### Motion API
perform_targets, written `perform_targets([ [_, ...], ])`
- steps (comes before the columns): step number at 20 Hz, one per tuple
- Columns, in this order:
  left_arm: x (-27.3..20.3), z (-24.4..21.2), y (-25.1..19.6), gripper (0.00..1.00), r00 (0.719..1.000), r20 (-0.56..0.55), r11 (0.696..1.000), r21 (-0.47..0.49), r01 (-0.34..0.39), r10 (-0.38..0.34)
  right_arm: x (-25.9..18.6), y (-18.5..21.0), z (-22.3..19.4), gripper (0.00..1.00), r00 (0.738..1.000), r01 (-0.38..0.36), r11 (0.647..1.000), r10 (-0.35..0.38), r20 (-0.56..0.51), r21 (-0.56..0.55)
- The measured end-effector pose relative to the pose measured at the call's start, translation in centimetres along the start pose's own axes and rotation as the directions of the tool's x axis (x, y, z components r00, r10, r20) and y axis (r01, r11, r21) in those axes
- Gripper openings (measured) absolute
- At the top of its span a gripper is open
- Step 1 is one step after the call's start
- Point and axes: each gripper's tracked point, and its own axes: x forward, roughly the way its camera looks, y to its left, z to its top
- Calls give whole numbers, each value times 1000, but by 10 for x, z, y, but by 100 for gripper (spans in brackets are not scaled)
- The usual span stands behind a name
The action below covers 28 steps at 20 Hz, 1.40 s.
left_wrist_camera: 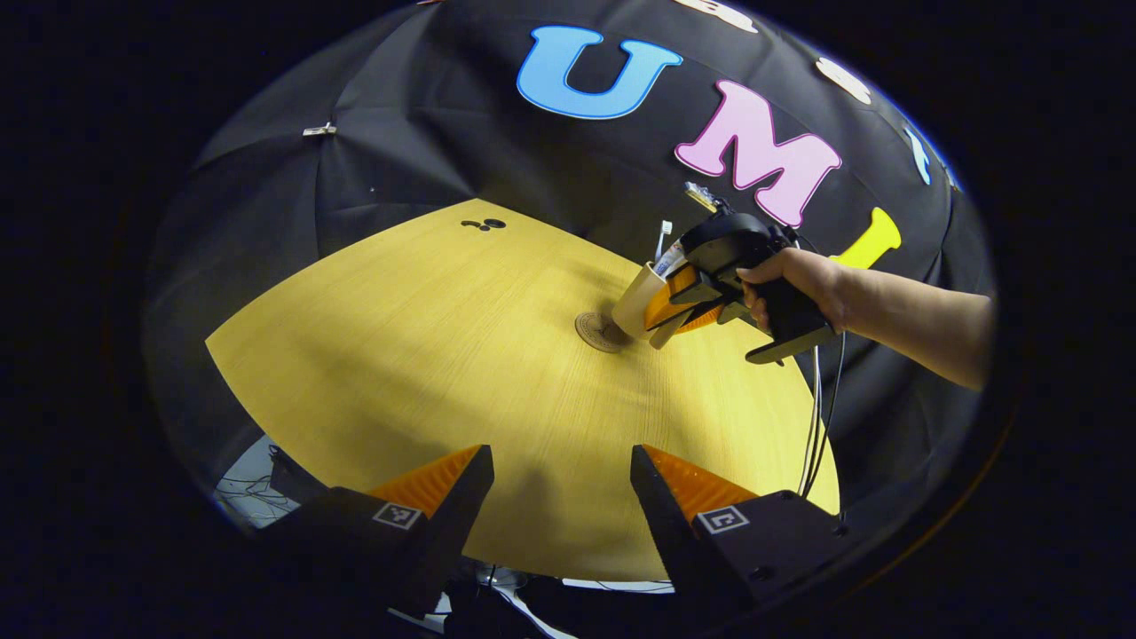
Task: Put the toothbrush and toothpaste on the desktop into the cup, then pick up the cup and place it on the coaster on the desktop.
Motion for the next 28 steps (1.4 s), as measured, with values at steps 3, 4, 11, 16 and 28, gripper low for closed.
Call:
perform_targets([
  [3, 1, 2, 9, 96, 1000, -5, 1000, 6, -11, 11, 8, 10, -6, 26, 1000, 1, 1000, -2, -22, -26],
  [4, 0, 1, 12, 96, 1000, -5, 1000, 6, -13, 13, 12, 12, -7, 26, 1000, 4, 999, -5, -25, -37],
  [11, 4, 4, 18, 97, 1000, -6, 1000, 13, -16, 16, 22, 20, -9, 26, 999, 20, 998, -22, -38, -62],
  [16, 8, 4, 18, 96, 1000, -7, 1000, 15, -16, 16, 27, 25, -12, 21, 998, 1, 998, -5, -62, -60],
  [28, 7, 18, 4, 97, 999, 23, 999, 32, -34, 34, -27, 18, -13, 99, 994, -108, 994, 108, 6, -31],
])
